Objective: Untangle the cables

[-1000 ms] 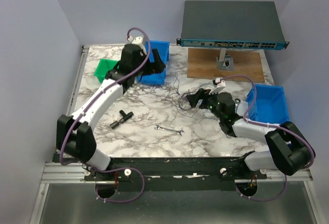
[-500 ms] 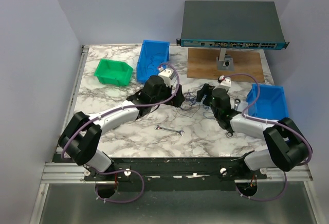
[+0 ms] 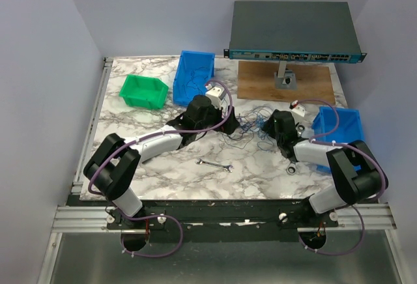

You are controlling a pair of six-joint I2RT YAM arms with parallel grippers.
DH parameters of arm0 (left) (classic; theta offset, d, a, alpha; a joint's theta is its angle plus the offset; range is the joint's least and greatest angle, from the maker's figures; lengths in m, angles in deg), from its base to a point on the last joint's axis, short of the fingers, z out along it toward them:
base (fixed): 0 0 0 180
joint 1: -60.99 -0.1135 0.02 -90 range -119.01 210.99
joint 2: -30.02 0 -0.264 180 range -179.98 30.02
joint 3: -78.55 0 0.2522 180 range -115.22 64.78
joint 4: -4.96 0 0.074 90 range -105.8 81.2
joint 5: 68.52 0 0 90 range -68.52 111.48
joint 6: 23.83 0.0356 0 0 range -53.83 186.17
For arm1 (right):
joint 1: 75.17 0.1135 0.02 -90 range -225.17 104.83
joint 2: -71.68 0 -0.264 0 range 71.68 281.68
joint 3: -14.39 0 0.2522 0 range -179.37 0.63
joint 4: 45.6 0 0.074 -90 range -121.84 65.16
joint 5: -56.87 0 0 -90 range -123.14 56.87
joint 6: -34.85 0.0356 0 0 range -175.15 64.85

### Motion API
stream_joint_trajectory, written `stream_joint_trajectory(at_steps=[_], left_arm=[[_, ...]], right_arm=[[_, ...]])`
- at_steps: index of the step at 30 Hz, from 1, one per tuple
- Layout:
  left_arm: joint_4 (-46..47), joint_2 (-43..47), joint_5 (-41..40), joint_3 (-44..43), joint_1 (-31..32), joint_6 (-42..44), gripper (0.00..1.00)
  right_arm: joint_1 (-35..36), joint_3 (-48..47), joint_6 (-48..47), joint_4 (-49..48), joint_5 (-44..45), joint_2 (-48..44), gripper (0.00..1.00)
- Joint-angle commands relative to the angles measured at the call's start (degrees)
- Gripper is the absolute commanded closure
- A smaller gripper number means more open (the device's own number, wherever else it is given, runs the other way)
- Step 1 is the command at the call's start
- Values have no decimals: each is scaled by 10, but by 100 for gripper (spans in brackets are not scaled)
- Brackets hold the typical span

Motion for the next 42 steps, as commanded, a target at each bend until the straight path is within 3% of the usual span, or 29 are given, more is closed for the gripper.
stream_joint_trajectory(at_steps=[1, 6, 10, 12, 18, 22, 30, 36, 42], left_arm=[[-10, -14, 5, -31, 4, 1, 5], [-21, -18, 5, -39, 4, 2, 5], [-22, -19, 9, -40, 4, 3, 5], [-20, -20, 16, -41, 3, 5, 5], [-60, -44, 18, -72, 4, 5, 5], [-88, -62, 6, -96, 4, 3, 5], [-80, -46, 5, -80, 4, 5, 5], [-75, -47, 12, -80, 4, -1, 5], [-72, -38, 3, -72, 4, 1, 5]], right_arm=[[-19, -12, 47, 25, -13, 17, 40], [-27, -2, 54, 5, -25, 0, 46], [-27, 32, 24, -50, -53, -54, 30], [-27, 44, 20, -54, -45, -75, 28], [-27, 47, 18, -30, -38, -94, 45], [-21, 43, -26, -25, -84, -102, 39], [-2, 35, -10, 138, -64, -148, 30], [6, 14, 31, 275, -52, -177, 33], [6, -4, 34, 318, -41, -139, 34]])
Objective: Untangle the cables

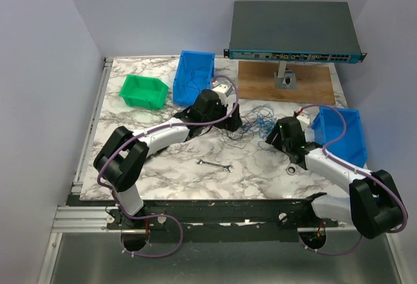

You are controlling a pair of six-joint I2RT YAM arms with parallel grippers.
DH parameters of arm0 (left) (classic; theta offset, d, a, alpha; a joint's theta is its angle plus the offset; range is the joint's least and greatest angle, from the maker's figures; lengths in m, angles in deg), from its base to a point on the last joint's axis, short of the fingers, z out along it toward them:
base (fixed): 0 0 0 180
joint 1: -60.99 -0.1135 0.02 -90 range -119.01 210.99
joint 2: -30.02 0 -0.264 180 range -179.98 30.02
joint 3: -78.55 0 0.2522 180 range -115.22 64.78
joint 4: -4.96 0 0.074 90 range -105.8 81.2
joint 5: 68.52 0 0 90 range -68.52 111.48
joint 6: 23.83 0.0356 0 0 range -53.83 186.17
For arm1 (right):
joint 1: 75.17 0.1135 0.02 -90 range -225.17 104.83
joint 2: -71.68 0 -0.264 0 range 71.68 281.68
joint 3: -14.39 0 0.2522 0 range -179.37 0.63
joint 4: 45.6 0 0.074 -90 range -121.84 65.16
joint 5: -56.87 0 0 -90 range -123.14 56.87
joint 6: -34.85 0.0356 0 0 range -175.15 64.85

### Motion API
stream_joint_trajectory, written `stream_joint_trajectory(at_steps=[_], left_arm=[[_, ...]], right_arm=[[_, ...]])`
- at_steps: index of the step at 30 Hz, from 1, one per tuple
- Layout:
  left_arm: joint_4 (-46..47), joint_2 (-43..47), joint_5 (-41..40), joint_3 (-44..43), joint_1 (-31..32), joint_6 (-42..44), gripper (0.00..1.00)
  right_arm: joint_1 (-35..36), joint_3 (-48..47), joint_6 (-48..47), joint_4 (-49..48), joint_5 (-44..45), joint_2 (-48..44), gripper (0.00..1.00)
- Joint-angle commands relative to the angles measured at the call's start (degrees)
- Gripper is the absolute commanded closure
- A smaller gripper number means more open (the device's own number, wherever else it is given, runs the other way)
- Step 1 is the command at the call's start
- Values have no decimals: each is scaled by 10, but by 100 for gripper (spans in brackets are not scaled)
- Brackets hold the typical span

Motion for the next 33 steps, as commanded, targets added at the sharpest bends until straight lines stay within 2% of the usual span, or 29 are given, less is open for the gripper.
stream_joint_trajectory(at_steps=[1, 6, 8, 10, 15, 16, 24, 25, 26, 27, 29, 30, 31, 33], left_arm=[[8, 22, -4, 11, 4, 1, 5], [3, 26, -14, 13, 4, 5, 5], [4, 28, -14, 13, 4, 7, 5], [0, 30, -20, 14, 4, 10, 5], [-2, 37, -23, 14, 3, 12, 5], [-2, 36, -23, 15, 3, 12, 5], [17, 42, -8, 26, 3, 14, 5], [21, 43, -7, 27, 4, 14, 5], [22, 43, -6, 27, 3, 15, 5], [22, 45, -7, 27, 3, 15, 5], [22, 45, -6, 28, 3, 15, 5], [22, 46, -6, 30, 4, 15, 5], [24, 47, -5, 31, 4, 15, 5], [22, 47, -7, 30, 4, 16, 5]], right_arm=[[3, -25, 11, 61, 15, 36, 34], [6, -62, 8, 54, 5, 97, 35], [11, -72, 17, 59, -5, 122, 38], [25, -70, 29, 57, -10, 127, 49], [44, -72, 36, 68, -23, 92, 95], [45, -75, 38, 80, -27, 82, 99], [49, -139, 11, 137, -121, -3, 99], [49, -147, 10, 148, -124, -8, 98], [49, -155, 14, 157, -120, -14, 91], [49, -160, 15, 164, -110, -17, 79], [49, -163, 36, 187, -64, -20, 31], [49, -160, 52, 197, -47, -21, 17], [49, -154, 78, 201, -27, -22, 10], [48, -139, 118, 209, 0, -25, 8]])
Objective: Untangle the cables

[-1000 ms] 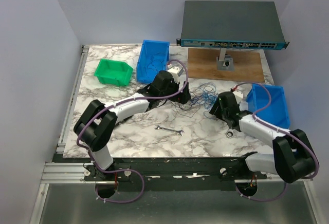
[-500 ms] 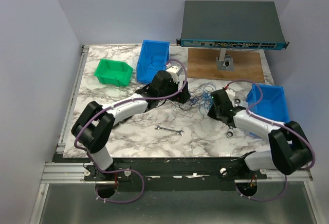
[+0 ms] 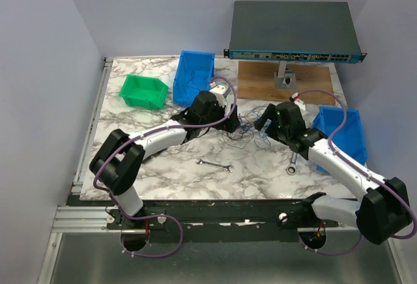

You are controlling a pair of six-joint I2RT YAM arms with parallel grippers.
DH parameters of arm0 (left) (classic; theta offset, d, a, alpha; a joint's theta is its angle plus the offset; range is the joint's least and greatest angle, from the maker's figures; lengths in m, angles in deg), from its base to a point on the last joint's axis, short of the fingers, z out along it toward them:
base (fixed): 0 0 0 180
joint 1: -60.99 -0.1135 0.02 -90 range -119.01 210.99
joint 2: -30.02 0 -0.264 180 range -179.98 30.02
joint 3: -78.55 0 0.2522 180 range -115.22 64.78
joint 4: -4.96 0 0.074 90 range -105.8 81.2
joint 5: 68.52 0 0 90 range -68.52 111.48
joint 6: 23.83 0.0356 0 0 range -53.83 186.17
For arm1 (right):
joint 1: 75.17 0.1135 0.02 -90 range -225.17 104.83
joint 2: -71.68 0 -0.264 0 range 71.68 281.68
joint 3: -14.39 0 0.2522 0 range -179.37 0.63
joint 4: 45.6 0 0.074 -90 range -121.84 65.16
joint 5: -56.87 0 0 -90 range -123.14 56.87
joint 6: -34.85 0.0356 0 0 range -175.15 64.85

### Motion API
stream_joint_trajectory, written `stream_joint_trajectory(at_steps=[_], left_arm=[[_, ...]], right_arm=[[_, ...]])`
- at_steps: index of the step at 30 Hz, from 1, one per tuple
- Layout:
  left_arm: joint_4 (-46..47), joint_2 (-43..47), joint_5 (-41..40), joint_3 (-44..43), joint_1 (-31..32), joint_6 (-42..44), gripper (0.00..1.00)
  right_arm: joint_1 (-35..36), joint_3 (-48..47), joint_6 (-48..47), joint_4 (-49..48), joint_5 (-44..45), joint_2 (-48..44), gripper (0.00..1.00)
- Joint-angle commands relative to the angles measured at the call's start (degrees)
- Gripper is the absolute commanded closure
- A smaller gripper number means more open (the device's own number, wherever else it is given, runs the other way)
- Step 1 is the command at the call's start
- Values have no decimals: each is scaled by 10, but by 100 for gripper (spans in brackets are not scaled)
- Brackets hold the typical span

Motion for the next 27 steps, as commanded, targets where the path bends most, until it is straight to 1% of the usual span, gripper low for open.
stream_joint_trajectory(at_steps=[1, 2, 5, 9, 12, 13, 15, 17, 19, 23, 25, 27], left_arm=[[15, 22, 6, 6, 3, 10, 5], [15, 22, 8, 5, 4, 9, 5], [15, 22, 8, 6, 4, 8, 5], [13, 22, 5, 5, 3, 10, 5], [14, 20, 5, 5, 4, 10, 5], [12, 20, 3, 5, 3, 11, 5], [12, 20, 3, 4, 3, 10, 5], [13, 21, 6, 5, 4, 9, 5], [13, 20, 5, 5, 4, 9, 5], [12, 21, 3, 5, 3, 9, 5], [13, 21, 5, 5, 4, 8, 5], [13, 22, 3, 5, 3, 9, 5]], right_arm=[[3, 26, 100, 69, 84, -5, 7], [3, 33, 140, 77, 104, -5, 8], [2, 45, 259, 117, 124, -2, 17], [2, 77, 339, 74, 89, -1, 23], [1, 88, 405, 70, 88, 1, 25], [0, 97, 433, 67, 94, -4, 27], [-2, 132, 471, 23, 100, -21, 29], [-7, 177, 491, -45, 98, -36, 29], [-16, 198, 505, -81, 92, -35, 29], [-26, 184, 506, -104, 68, 23, 30], [-28, 174, 506, -110, 57, 55, 38], [-29, 177, 508, -138, 49, 79, 42]])
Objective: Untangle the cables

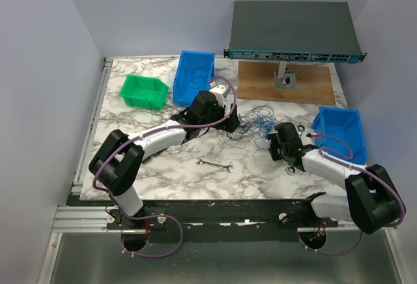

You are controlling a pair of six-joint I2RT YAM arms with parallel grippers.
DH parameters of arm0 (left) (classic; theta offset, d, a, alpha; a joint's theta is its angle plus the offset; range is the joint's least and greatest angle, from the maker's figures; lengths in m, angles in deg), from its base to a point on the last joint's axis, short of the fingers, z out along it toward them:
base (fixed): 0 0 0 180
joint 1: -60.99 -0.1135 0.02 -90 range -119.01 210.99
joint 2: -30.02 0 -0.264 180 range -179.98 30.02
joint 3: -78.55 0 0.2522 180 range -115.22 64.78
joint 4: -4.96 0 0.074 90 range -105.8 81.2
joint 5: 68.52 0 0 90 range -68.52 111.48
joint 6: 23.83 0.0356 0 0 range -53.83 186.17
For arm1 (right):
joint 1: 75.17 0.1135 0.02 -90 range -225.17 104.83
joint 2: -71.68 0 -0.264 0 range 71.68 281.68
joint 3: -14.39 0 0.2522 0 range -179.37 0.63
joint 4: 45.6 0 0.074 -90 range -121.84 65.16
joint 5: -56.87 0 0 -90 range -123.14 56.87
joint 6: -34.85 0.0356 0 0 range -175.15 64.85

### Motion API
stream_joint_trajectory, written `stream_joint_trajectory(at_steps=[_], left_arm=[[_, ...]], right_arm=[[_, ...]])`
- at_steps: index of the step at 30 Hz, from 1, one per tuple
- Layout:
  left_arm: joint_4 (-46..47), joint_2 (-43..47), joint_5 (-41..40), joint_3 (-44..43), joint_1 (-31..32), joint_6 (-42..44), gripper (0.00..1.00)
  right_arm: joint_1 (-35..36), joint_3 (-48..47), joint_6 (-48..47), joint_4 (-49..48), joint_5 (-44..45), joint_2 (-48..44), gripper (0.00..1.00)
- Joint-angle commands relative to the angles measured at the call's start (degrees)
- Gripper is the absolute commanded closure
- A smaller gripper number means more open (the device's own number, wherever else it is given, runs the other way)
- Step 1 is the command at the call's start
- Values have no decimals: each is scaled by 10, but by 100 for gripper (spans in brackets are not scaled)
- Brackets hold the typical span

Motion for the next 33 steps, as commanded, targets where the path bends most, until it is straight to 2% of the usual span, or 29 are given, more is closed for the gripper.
stream_joint_trajectory(at_steps=[1, 2, 3, 6, 7, 10, 12, 16, 19, 25, 29, 33], left_arm=[[13, 19, 2, 4, 3, 7, 5], [13, 19, 3, 5, 3, 8, 5], [14, 20, 3, 6, 4, 8, 5], [13, 21, -1, 7, 3, 10, 5], [13, 21, -2, 6, 4, 11, 5], [14, 21, 0, 6, 3, 10, 5], [18, 20, 3, 7, 4, 9, 5], [46, 28, 33, 19, 3, 10, 5], [106, 49, 86, 52, 4, 10, 5], [167, 79, 94, 95, 3, 9, 5], [244, 104, 131, 138, 3, 5, 5], [304, 130, 124, 177, 4, 4, 5]], right_arm=[[-4, -1, 26, -67, -26, 57, 43], [-5, -1, 26, -77, -30, 70, 49], [-6, -5, 25, -78, -36, 81, 59], [-8, -26, 10, -52, -38, 81, 98], [-7, -39, -7, -39, -31, 74, 99], [-6, -94, -157, -30, -31, 55, 99], [-4, -147, -219, 11, -43, 46, 99], [18, -244, -297, 65, -37, 8, 99], [24, -282, -345, 34, -88, -26, 99], [34, -448, -393, 91, -182, -8, 99], [36, -517, -389, 90, -235, -3, 99], [37, -573, -377, 109, -279, 11, 99]])
